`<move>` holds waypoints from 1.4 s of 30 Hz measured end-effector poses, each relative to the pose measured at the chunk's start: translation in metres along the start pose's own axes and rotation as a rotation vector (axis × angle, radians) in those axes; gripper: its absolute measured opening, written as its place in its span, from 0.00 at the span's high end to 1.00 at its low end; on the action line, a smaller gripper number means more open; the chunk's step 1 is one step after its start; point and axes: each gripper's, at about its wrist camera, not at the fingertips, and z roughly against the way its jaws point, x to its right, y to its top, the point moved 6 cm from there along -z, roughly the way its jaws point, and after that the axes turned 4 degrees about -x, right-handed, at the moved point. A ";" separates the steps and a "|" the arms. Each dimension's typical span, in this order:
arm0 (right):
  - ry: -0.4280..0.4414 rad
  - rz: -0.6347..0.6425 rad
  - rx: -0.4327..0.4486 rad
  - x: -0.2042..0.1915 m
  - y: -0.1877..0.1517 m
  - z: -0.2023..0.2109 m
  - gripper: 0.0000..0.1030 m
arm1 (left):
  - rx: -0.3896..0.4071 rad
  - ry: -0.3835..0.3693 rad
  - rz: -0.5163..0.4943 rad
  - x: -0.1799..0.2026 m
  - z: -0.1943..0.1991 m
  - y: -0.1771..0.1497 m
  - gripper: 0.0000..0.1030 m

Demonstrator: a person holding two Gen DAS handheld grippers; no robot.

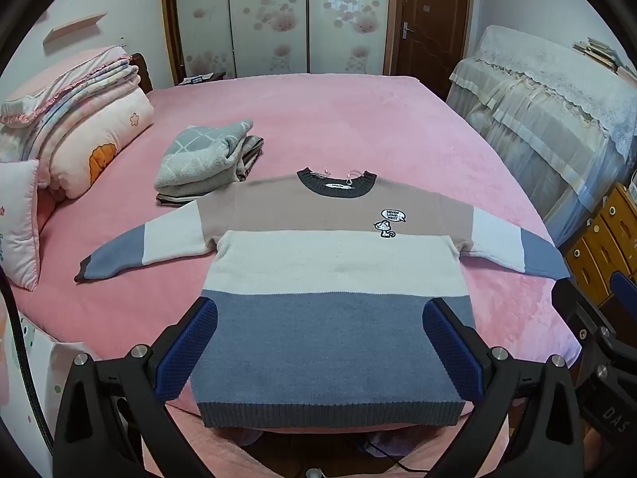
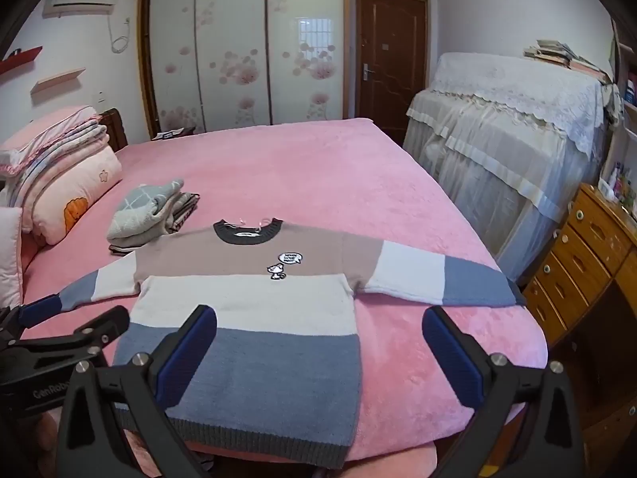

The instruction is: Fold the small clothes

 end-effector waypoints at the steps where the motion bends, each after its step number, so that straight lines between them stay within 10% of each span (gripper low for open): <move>1: -0.004 -0.001 -0.003 0.001 -0.001 -0.001 0.00 | 0.000 0.000 0.002 0.000 0.000 0.000 0.00; 42: 0.020 0.030 -0.007 -0.010 -0.006 -0.008 0.00 | -0.029 -0.024 0.029 -0.006 -0.007 -0.001 0.01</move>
